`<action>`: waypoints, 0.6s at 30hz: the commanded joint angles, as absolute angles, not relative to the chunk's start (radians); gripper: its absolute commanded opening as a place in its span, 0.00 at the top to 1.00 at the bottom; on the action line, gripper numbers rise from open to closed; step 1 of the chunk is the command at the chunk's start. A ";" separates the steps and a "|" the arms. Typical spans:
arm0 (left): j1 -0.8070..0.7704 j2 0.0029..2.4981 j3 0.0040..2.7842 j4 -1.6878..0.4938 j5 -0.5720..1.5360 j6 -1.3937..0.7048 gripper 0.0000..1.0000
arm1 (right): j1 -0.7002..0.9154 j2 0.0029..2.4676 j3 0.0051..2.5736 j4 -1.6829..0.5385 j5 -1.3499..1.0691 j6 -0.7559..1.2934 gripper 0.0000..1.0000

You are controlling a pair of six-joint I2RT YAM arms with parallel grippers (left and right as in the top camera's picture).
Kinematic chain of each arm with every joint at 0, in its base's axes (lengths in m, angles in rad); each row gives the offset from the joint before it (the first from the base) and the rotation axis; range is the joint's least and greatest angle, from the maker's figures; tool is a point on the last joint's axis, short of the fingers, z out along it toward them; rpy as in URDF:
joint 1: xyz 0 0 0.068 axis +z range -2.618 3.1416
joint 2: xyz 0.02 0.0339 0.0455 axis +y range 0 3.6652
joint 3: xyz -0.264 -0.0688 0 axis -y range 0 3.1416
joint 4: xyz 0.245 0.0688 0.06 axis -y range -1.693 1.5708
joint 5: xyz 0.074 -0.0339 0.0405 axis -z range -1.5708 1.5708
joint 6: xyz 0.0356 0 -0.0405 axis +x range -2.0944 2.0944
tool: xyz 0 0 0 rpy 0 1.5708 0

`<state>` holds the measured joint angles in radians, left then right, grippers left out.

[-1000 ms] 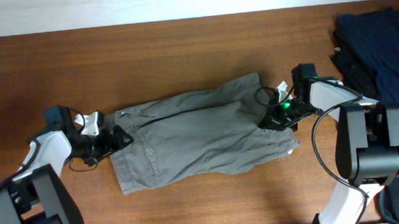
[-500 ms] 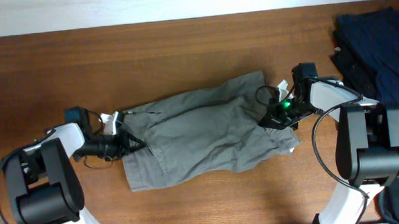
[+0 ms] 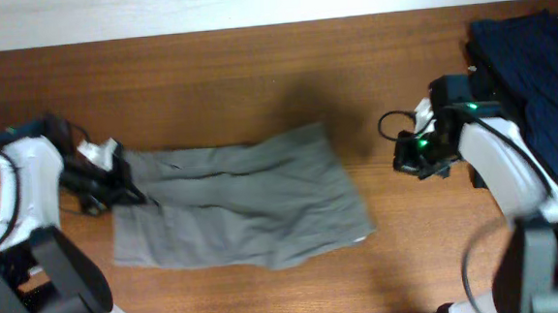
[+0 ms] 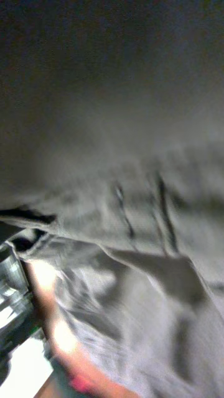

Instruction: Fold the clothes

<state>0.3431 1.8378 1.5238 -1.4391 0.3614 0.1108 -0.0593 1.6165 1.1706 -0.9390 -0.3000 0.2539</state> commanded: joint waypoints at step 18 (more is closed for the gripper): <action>-0.041 1.969 1.989 -1.531 -0.218 -0.247 0.99 | -0.067 1.355 1.190 -1.052 -0.257 0.243 0.96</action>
<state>0.0437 1.8881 2.0052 -1.5612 -0.1551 -0.1326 -0.0593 1.3724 1.1782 -1.0443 -0.2729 0.2508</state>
